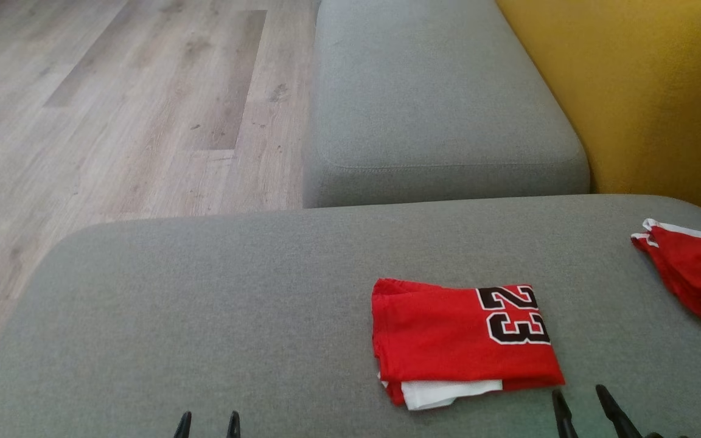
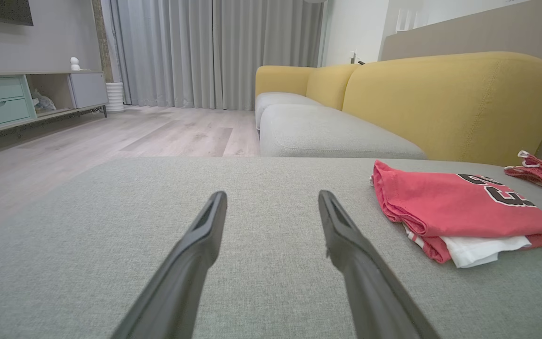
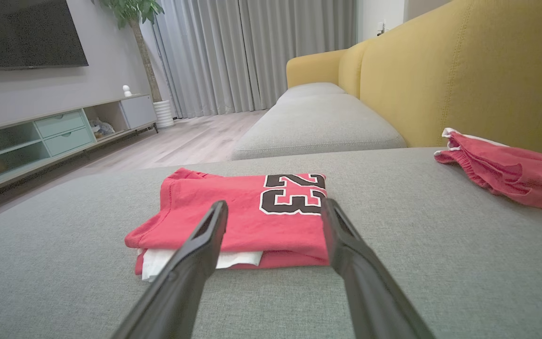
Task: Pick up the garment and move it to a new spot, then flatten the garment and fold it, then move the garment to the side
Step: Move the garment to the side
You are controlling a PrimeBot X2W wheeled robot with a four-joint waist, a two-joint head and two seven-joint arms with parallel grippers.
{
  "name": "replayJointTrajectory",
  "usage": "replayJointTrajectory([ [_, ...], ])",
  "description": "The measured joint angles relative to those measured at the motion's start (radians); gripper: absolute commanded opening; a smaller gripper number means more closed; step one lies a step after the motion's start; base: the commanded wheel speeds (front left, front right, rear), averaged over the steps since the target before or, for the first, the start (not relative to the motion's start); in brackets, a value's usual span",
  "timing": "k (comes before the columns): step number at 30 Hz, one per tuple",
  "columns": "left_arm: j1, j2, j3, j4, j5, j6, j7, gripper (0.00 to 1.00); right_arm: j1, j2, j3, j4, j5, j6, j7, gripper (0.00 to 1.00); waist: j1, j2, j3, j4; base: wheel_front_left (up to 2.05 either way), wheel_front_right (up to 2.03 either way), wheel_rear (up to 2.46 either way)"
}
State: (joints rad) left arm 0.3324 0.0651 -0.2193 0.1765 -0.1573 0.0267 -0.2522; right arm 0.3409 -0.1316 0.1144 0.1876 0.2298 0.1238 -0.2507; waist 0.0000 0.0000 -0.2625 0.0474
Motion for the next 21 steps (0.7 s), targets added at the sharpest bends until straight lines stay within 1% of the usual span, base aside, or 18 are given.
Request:
replayJointTrajectory([
  [9, 0.002, 0.0, 0.001, -0.007, 0.0, -0.002, 0.0, 1.0, -0.002, 0.012, -0.004, 0.029, -0.011, 0.0, 0.0, 1.0, 0.0, 0.0, 0.011, 0.004, 0.0, 0.0, 0.0],
  [15, 0.002, -0.001, 0.0, -0.016, 0.002, -0.01, 0.0, 1.0, -0.012, 0.022, -0.015, 0.09, -0.006, 0.0, 0.0, 1.0, 0.0, 0.0, 0.044, 0.01, 0.0, 0.0, 0.0],
  [18, 0.001, -0.001, -0.001, -0.017, 0.003, -0.013, 0.0, 1.0, -0.062, 0.015, 0.011, 0.155, 0.024, 0.0, 0.0, 1.0, 0.0, 0.0, 0.073, 0.012, 0.0, 0.0, 0.0],
  [21, -0.002, -0.001, -0.005, -0.013, 0.01, -0.023, 0.0, 1.0, -0.165, -0.007, 0.032, 0.226, 0.064, 0.0, 0.018, 1.0, 0.0001, 0.0, 0.109, 0.01, 0.0, 0.0, 0.0],
])
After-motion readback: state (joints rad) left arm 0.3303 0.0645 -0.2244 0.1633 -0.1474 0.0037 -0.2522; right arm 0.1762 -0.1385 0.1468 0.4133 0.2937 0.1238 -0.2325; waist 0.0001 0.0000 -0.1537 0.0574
